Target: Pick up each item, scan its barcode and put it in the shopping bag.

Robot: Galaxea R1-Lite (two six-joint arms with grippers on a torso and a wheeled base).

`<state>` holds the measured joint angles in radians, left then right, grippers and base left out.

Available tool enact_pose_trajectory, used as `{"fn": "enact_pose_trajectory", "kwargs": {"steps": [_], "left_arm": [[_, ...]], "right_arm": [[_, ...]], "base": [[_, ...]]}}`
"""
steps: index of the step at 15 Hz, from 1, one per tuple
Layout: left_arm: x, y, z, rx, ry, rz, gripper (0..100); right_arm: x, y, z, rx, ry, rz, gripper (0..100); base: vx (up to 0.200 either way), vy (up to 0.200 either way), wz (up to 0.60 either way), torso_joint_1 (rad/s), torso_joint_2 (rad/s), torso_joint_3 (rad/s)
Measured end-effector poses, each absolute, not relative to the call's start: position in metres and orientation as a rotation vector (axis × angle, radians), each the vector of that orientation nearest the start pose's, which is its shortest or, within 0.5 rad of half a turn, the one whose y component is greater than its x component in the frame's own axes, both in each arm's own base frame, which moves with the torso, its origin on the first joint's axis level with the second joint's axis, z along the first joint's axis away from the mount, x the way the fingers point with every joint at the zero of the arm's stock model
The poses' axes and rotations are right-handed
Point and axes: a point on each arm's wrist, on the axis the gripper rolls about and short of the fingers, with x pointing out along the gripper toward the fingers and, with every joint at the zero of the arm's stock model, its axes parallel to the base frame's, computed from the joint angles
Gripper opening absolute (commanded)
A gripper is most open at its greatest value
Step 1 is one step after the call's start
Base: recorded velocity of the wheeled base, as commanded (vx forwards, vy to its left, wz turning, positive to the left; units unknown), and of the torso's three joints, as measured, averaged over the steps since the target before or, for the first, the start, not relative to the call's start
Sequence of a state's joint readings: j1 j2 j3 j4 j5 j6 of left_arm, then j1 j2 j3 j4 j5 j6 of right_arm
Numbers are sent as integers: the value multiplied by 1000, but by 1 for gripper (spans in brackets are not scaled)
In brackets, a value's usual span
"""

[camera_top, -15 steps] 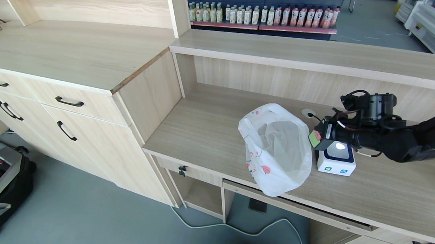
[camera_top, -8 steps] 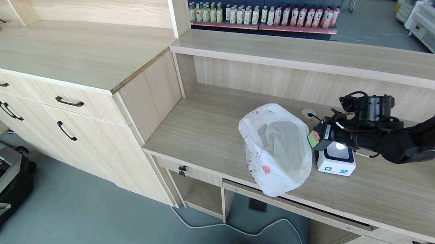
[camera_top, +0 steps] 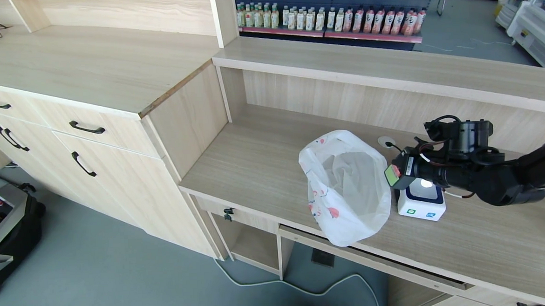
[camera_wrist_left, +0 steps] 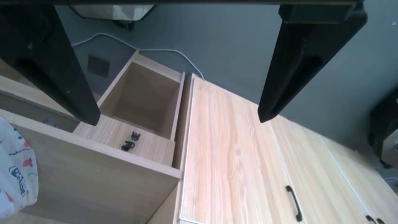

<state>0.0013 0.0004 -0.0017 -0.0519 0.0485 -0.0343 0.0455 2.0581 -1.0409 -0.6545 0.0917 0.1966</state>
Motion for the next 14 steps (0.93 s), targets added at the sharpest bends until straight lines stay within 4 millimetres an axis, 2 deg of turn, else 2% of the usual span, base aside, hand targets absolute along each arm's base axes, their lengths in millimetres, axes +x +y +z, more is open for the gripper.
{"fn": "enact_pose_trajectory", "kwargs": {"steps": [6, 11, 14], "left_arm": [[-23, 1, 81, -36, -54, 49, 100], [-23, 1, 81, -36, -54, 49, 100], [-23, 1, 81, -36, -54, 49, 100]], "right_arm": [[387, 19, 128, 192, 357, 85, 0], [367, 11, 128, 181, 382, 55, 0], [362, 8, 128, 186, 382, 45, 0]], "base": [[0, 0, 0, 0, 0, 0], [0, 0, 0, 0, 0, 0], [0, 0, 0, 0, 0, 0]]}}
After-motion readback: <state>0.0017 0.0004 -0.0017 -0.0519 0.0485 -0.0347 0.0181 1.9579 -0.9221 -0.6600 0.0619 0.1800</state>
